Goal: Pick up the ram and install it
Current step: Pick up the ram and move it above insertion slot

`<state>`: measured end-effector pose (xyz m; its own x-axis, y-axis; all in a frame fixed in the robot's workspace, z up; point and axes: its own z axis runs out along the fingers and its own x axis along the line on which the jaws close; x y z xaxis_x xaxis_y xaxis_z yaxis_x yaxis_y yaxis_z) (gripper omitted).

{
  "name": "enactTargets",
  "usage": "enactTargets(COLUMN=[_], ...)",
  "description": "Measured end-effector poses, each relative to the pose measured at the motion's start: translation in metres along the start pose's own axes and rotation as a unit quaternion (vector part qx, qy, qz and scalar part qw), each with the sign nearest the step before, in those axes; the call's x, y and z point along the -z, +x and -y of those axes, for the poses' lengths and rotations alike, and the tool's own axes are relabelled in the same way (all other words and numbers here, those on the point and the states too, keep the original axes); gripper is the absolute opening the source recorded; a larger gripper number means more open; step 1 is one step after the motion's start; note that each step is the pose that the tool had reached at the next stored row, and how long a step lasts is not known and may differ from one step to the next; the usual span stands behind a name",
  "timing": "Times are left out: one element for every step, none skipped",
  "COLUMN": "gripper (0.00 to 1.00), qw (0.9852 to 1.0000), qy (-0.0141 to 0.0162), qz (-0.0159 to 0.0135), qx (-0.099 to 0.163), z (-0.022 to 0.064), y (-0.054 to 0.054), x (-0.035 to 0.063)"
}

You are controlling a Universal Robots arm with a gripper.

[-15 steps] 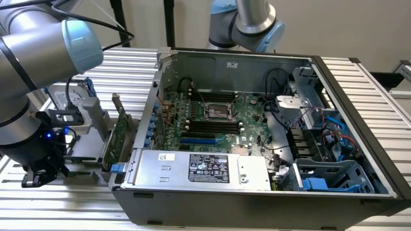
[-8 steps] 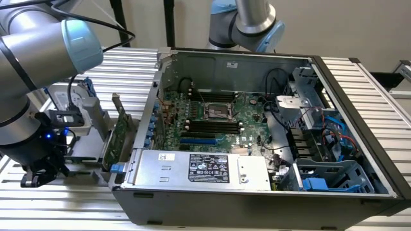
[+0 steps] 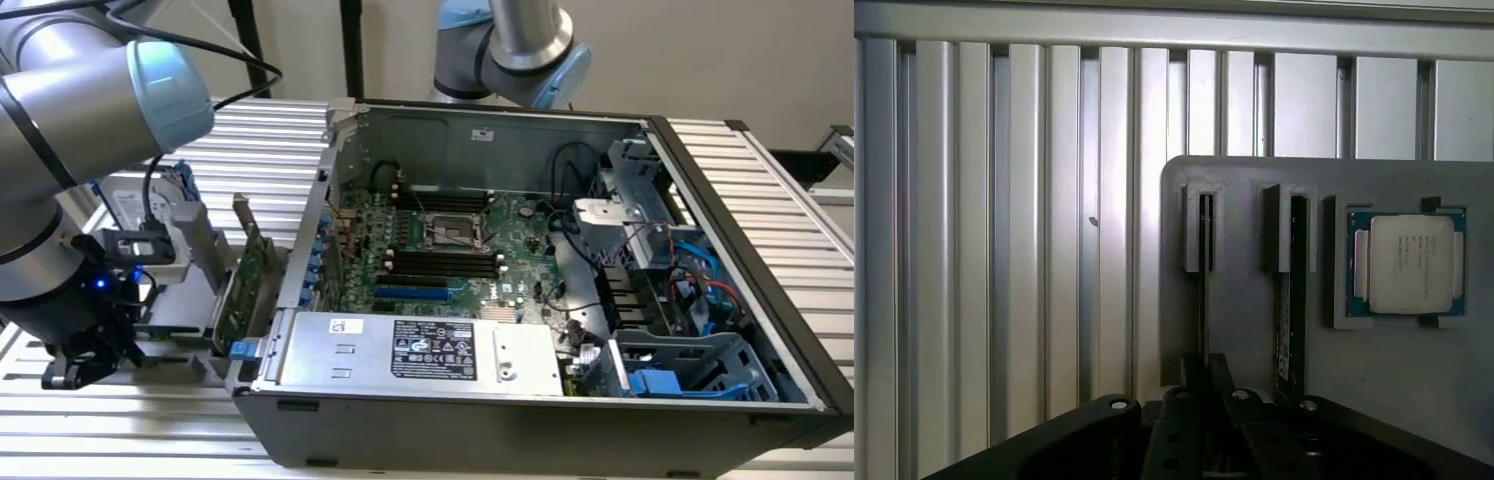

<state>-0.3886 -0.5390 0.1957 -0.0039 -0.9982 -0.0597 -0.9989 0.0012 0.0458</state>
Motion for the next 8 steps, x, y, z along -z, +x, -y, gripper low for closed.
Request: enactTargets(gripper=[0.0, 0.0, 0.0, 0.0, 0.0, 0.0, 0.0, 0.0], qw=[1.0, 1.0, 1.0, 1.0, 1.0, 1.0, 1.0, 1.0], qy=[0.0, 0.0, 0.0, 0.0, 0.0, -0.0001, 0.0, 0.0], qz=[0.0, 0.0, 0.0, 0.0, 0.0, 0.0, 0.0, 0.0], qx=[0.0, 0.0, 0.0, 0.0, 0.0, 0.0, 0.0, 0.0], z=[0.0, 0.0, -0.0001, -0.0002, -0.0002, -0.0003, -0.0004, -0.0006], y=[0.0, 0.0, 0.0, 0.0, 0.0, 0.0, 0.0, -0.001], x=[0.0, 0.0, 0.0006, 0.0016, 0.0033, 0.0057, 0.0083, 0.0115])
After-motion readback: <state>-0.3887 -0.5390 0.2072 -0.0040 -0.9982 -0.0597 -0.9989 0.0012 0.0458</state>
